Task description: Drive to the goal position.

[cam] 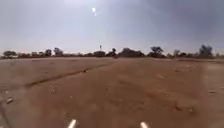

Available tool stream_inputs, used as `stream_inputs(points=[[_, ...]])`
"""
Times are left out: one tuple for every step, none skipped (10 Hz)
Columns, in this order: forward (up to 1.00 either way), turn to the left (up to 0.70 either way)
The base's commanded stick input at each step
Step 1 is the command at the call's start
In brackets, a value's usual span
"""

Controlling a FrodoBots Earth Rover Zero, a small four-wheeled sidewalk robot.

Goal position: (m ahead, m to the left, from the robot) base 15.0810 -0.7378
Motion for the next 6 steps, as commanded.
stream_inputs(points=[[0.70, 0.00], [0.70, 0.00], [0.70, 0.00], [0.70, 0.00], [0.70, 0.00], [0.70, 0.00]])
